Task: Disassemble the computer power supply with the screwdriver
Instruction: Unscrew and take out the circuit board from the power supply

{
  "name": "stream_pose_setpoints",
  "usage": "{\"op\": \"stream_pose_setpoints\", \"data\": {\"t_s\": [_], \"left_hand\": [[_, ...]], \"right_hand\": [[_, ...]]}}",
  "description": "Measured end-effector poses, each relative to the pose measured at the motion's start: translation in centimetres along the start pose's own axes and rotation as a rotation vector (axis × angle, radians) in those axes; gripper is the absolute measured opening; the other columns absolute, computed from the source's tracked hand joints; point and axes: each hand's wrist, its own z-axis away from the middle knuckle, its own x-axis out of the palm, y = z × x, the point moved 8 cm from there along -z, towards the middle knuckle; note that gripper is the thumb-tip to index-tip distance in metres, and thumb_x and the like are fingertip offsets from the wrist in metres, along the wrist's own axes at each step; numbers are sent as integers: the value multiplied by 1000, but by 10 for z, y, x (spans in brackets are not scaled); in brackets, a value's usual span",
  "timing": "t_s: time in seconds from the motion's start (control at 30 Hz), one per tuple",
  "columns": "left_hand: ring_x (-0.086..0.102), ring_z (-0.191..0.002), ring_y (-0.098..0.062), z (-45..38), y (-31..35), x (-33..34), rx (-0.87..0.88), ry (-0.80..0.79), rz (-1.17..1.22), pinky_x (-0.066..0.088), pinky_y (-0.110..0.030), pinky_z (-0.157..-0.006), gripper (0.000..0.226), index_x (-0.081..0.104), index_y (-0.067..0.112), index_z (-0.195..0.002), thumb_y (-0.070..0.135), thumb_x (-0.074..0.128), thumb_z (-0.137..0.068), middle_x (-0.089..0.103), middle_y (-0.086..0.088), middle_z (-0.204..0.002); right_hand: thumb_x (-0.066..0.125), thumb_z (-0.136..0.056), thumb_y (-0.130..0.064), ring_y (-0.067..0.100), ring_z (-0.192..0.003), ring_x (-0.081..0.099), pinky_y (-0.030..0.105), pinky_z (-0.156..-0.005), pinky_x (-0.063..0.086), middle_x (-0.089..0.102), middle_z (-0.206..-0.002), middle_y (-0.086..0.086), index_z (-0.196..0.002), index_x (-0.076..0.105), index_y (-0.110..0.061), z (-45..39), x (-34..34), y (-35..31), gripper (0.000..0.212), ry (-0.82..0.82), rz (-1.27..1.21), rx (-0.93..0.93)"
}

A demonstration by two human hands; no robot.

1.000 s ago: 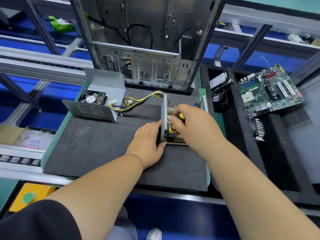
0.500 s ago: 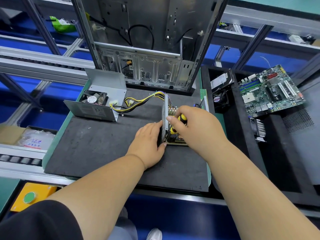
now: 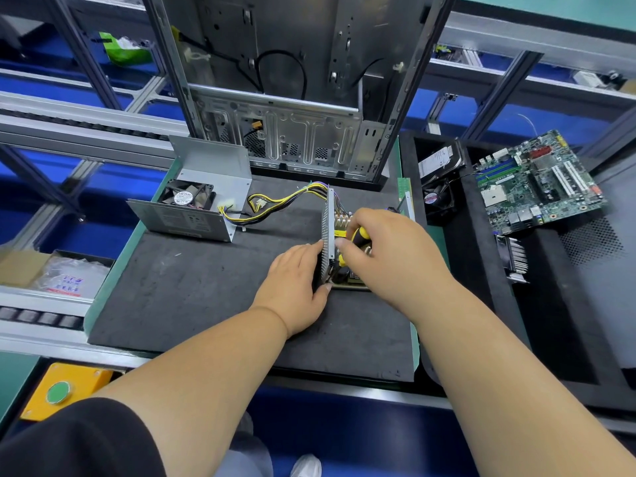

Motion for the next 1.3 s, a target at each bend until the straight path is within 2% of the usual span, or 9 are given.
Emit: {"op": "stream_pose_setpoints", "data": {"t_s": [0.1, 0.37, 0.47, 0.6, 0.73, 0.9, 1.03, 1.17, 1.3], "left_hand": [[36, -135, -20, 0, 0, -1, 1, 8, 7, 23, -35, -115, 68, 31, 18, -149, 36, 59, -89, 47, 1, -140], [34, -135, -17, -1, 1, -2, -2, -11, 7, 24, -36, -117, 70, 27, 20, -152, 36, 57, -90, 45, 4, -141], [34, -136, -18, 0, 1, -1, -3, -10, 5, 23, -36, -117, 70, 28, 19, -151, 36, 57, -90, 45, 3, -142], [36, -134, -21, -1, 0, 1, -10, -16, -7, 25, -37, -116, 67, 31, 17, -149, 37, 57, -90, 47, -1, -140], [34, -136, -18, 0, 0, 0, -8, -18, -4, 23, -35, -117, 68, 29, 20, -150, 37, 57, -90, 45, 1, -143], [33, -137, -18, -1, 0, 0, -12, -27, -10, 23, -36, -117, 70, 27, 20, -152, 37, 57, -90, 45, 2, -143], [35, -136, -19, -1, 1, 0, -13, -27, -9, 24, -36, -116, 69, 29, 19, -150, 37, 57, -90, 45, 1, -142], [36, -135, -20, 0, 1, -1, -6, -13, -7, 24, -35, -116, 66, 32, 18, -148, 37, 57, -90, 46, 0, -140], [34, -136, -18, 0, 2, -2, -7, -16, -4, 22, -34, -116, 69, 29, 20, -151, 36, 57, -90, 45, 1, -142]], "right_hand": [[51, -96, -51, 20, -76, 54, 34, -63, 41, 62, -79, -4, -94, 58, -24, -1, 0, 3, 28, -13, -15, 24], [61, -84, -17, 21, -91, 49, 30, -69, 31, 56, -95, -1, -100, 57, -18, -3, 0, -2, 16, 3, -124, -3], [61, -86, -26, 22, -91, 50, 30, -71, 31, 56, -92, -2, -94, 58, -20, -2, 1, -2, 10, 2, -77, -18], [54, -94, -50, 20, -79, 53, 33, -63, 34, 61, -82, -5, -91, 57, -23, -2, -1, -2, 28, 18, -14, -24], [56, -95, -40, 20, -79, 55, 33, -63, 40, 65, -83, -4, -98, 57, -24, -3, 2, 0, 16, 1, -55, -11], [60, -82, -23, 17, -82, 49, 28, -63, 32, 59, -91, -5, -99, 57, -21, -1, -2, -2, 17, 3, -115, -14], [56, -85, -33, 20, -82, 53, 31, -63, 30, 59, -86, -5, -92, 60, -23, 0, 0, -1, 12, -22, -41, -10], [49, -96, -52, 20, -73, 53, 32, -59, 33, 58, -73, -5, -91, 58, -25, -1, 0, 1, 28, -10, 7, 4], [59, -93, -35, 20, -75, 50, 32, -60, 30, 55, -77, -7, -99, 55, -23, -1, 0, 0, 14, 8, -60, -6]]}}
